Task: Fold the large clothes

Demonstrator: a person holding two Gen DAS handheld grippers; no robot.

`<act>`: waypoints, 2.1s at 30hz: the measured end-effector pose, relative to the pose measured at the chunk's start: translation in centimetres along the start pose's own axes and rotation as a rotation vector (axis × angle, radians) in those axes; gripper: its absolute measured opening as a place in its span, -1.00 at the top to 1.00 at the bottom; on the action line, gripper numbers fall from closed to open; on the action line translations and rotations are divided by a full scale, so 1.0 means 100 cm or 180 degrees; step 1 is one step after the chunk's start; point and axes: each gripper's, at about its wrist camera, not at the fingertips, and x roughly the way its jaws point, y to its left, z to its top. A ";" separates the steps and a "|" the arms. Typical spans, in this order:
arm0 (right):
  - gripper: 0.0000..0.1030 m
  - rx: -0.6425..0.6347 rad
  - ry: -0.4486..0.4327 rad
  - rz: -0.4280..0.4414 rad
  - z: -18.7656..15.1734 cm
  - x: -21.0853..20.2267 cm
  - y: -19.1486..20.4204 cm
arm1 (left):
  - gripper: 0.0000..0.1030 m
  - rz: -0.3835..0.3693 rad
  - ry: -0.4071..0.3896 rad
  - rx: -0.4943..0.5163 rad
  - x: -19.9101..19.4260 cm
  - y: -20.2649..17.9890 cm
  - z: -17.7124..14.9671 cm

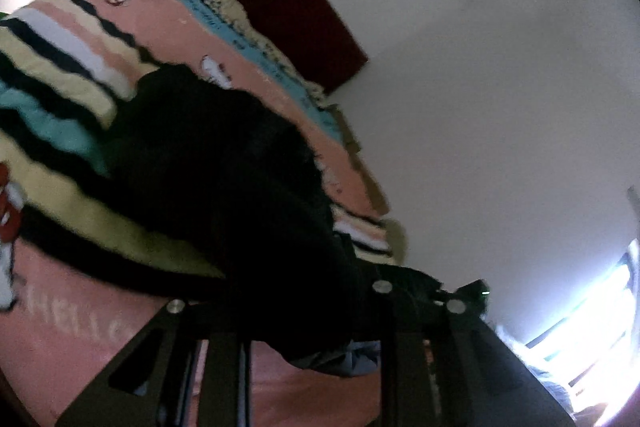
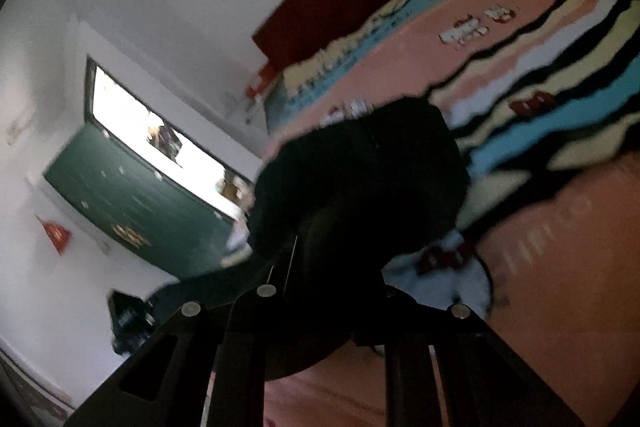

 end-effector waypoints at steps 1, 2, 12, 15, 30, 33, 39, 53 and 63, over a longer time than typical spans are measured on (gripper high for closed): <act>0.69 0.0051 -0.0041 0.0051 0.008 0.002 -0.001 | 0.62 -0.0034 -0.0010 -0.0021 0.003 -0.001 0.008; 0.69 0.0106 -0.0084 0.0082 0.018 0.007 -0.001 | 0.62 -0.0094 -0.0009 -0.0074 0.006 0.001 0.018; 0.66 0.0302 -0.0186 -0.0054 0.090 0.060 0.000 | 0.61 -0.0037 -0.0072 -0.0280 0.060 0.006 0.107; 0.65 0.0366 -0.0223 -0.0146 0.111 0.081 -0.005 | 0.59 0.0059 -0.0076 -0.0331 0.087 0.010 0.135; 0.47 0.0487 -0.0148 -0.0713 0.183 0.227 -0.059 | 0.35 0.0727 0.0206 -0.0739 0.233 0.110 0.224; 0.30 0.0435 -0.0150 -0.0863 0.189 0.250 -0.074 | 0.31 0.0708 0.0256 -0.0857 0.260 0.140 0.230; -0.06 0.0528 -0.0106 -0.0971 0.195 0.280 -0.103 | 0.30 0.0543 0.0184 -0.0964 0.284 0.168 0.231; -0.10 0.0481 -0.0297 -0.1032 0.190 0.256 -0.094 | -0.29 0.0568 -0.0312 -0.0647 0.214 0.123 0.257; -0.11 -0.0397 -0.0513 -0.1198 0.163 0.195 -0.016 | -0.29 0.1173 0.0125 0.0401 0.204 0.041 0.197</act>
